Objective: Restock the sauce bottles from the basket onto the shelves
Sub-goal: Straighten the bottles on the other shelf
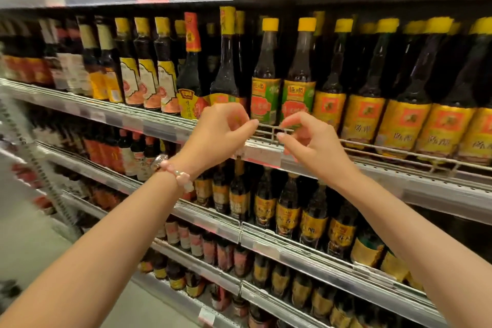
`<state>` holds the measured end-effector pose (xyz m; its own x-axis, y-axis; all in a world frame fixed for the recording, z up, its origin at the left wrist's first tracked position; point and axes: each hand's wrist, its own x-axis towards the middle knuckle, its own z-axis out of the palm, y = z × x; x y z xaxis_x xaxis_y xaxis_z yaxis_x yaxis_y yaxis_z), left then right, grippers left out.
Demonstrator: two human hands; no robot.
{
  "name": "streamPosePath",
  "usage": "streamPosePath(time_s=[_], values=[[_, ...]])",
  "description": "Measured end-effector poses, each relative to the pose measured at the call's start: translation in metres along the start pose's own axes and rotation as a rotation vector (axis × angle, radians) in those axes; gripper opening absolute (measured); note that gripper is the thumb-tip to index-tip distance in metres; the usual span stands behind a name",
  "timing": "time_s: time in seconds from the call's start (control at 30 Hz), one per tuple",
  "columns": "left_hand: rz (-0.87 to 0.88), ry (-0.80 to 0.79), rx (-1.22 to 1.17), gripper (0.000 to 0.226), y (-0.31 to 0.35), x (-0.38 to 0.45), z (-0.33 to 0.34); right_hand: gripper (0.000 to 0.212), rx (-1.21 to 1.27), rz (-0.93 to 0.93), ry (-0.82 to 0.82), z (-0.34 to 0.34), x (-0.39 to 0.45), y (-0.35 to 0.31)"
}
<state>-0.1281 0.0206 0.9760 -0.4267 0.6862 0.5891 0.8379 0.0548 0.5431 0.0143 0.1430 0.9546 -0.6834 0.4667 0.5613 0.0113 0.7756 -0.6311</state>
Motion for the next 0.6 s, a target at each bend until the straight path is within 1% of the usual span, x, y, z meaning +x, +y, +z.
streamPosePath(time_s=[0.1,0.2,0.5,0.6], values=[[-0.058,-0.045,-0.031,0.025,-0.032,-0.014,-0.023,0.007,0.009,0.017,-0.039,0.04,0.001,-0.01],[-0.107,-0.082,-0.04,0.025,-0.068,-0.028,-0.049,0.013,0.049,0.048,-0.067,0.085,0.004,-0.023],[-0.214,-0.183,0.005,0.026,-0.181,-0.051,-0.124,0.023,0.103,0.164,-0.073,0.218,0.027,-0.054],[-0.244,-0.206,0.056,0.027,-0.219,-0.049,-0.136,0.02,0.072,0.183,-0.098,0.252,0.038,-0.057]])
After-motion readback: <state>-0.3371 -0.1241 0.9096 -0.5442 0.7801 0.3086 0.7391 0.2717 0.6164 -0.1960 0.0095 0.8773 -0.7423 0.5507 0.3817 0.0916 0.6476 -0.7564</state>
